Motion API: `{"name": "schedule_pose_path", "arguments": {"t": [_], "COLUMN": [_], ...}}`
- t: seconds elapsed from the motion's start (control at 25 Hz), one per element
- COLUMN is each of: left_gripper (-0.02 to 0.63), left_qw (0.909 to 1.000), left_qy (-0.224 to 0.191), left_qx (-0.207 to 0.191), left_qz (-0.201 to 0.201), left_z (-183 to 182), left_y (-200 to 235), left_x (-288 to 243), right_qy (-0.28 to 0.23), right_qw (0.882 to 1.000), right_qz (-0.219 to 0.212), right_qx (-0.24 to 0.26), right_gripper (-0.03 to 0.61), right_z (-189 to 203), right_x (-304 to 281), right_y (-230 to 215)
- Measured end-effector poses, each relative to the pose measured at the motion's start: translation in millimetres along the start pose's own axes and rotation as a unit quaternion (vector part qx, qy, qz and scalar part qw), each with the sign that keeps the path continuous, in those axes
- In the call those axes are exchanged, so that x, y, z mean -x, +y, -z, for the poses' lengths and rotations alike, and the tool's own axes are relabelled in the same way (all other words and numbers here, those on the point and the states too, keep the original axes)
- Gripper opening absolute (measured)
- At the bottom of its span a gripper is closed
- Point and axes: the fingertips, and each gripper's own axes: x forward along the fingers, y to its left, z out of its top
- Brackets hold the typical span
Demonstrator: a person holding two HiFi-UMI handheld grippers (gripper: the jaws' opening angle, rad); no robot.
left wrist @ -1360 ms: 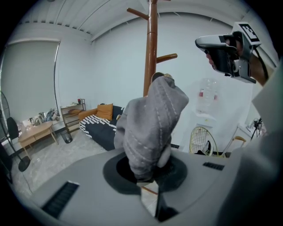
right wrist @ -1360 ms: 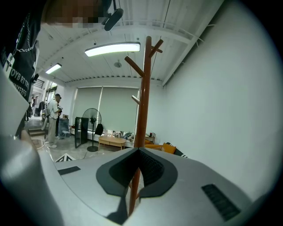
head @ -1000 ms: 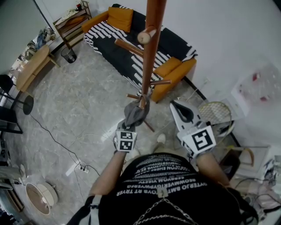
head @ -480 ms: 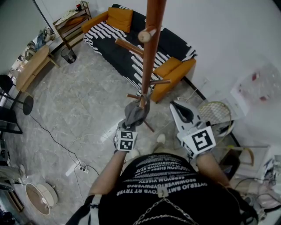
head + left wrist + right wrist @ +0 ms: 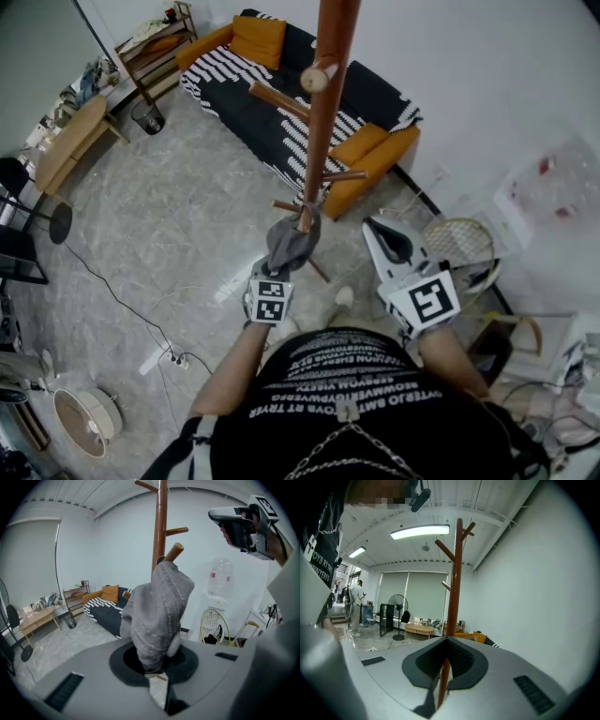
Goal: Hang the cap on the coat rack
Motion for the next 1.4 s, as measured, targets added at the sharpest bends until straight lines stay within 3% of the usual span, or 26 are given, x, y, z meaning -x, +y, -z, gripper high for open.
{"name": "schedule_pose_path", "arguments": {"t": [1.4], "left_gripper": [0.020], "left_qw": [0.9999], "left_qy": [0.009], "left_qx": [-0.003], "left_qz": [0.006], "left_z": [4.1], "left_y": [0.0], "left_x": [-4.9], "right_qy": [-0.001], "right_qw": [1.000], "right_qz": [0.001], "right_qx": [-0.007], "right_gripper": [0.003], "right_z": [1.0], "right_x": [-3.2], "right_y": [0.9]}}
